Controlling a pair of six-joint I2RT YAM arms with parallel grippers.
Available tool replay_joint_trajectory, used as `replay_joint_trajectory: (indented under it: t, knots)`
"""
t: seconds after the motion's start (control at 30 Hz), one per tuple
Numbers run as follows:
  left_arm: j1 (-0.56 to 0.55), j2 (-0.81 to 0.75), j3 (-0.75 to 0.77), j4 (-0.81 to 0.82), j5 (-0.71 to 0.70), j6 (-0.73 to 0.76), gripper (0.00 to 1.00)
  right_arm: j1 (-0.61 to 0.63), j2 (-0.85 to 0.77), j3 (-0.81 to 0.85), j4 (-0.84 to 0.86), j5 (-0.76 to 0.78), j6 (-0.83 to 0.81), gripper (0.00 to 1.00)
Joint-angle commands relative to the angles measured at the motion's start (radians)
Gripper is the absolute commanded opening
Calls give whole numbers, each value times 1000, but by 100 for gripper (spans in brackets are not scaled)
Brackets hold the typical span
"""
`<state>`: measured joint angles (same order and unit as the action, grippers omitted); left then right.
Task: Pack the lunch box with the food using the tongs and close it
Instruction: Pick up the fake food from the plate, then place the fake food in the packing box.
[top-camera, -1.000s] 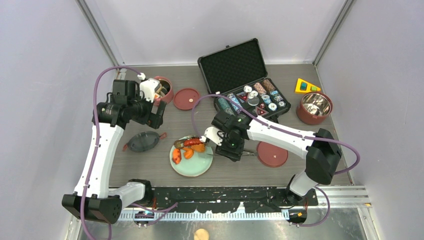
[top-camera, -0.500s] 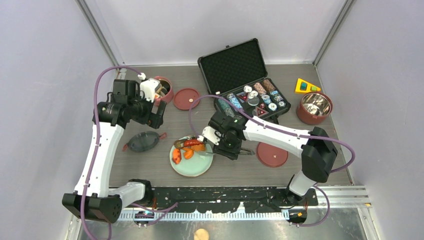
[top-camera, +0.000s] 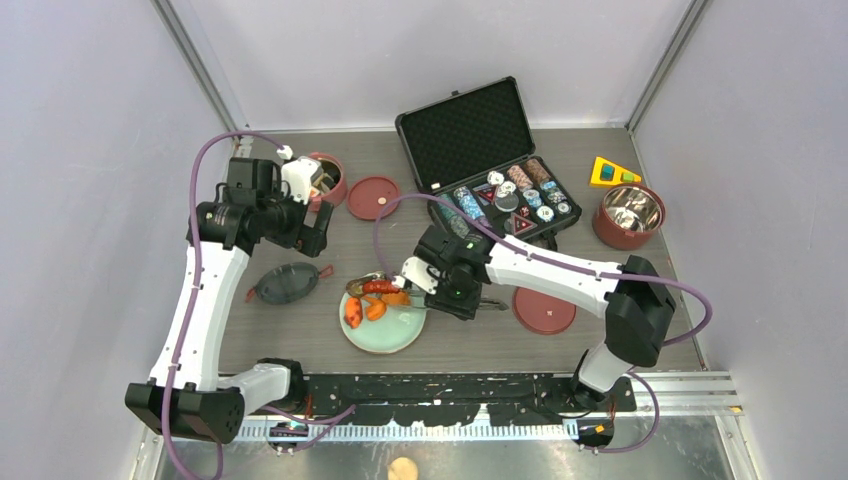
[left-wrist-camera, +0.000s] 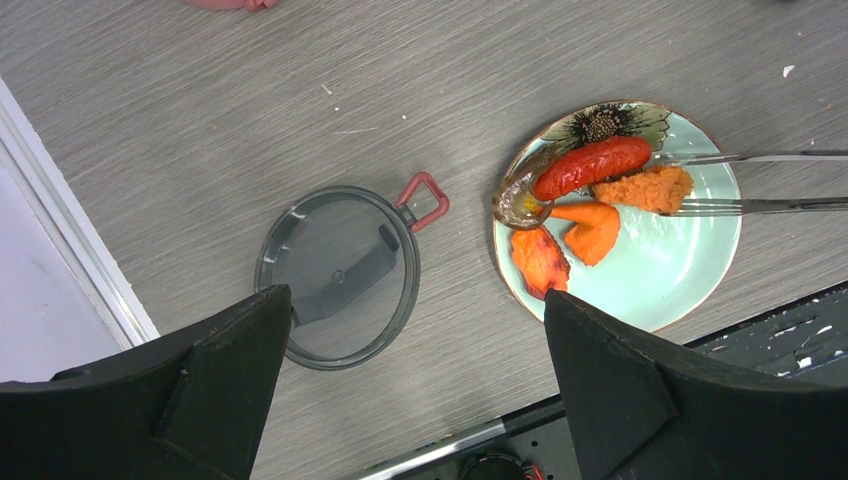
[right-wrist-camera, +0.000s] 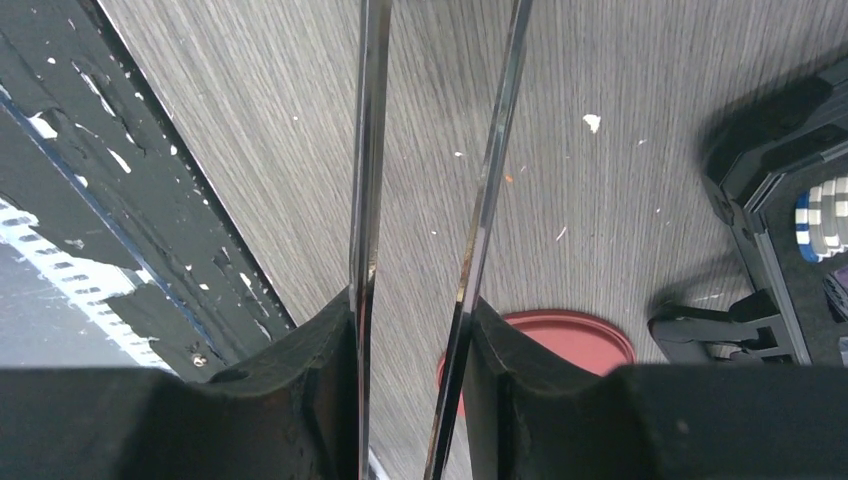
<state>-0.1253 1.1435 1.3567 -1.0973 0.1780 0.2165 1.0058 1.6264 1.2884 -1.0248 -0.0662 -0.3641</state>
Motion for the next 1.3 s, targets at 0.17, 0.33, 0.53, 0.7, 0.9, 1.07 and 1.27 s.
replay_joint_trajectory:
  t: [0.17, 0.33, 0.53, 0.7, 0.9, 1.07, 1.27]
  knots:
    - [-6, 0, 11, 7, 20, -5, 100, 7, -99, 4, -27, 21, -8, 24]
    - [-5, -1, 10, 7, 20, -4, 100, -13, -133, 28, -41, -25, 1, 22]
    - [-6, -1, 7, 7, 21, -1, 100, -80, -195, 59, -70, -92, -2, 20]
    - [-5, 2, 11, 4, 33, -2, 100, -251, -246, 95, -92, -162, -5, 19]
    - [-5, 0, 7, 7, 47, -3, 100, -536, -316, 131, -141, -269, -7, 19]
    - [-5, -9, -7, 11, 58, 0, 100, -776, -344, 161, -207, -308, -70, 19]
    - [-6, -14, -7, 13, 58, 9, 100, -1119, -309, 198, -309, -345, -200, 19]
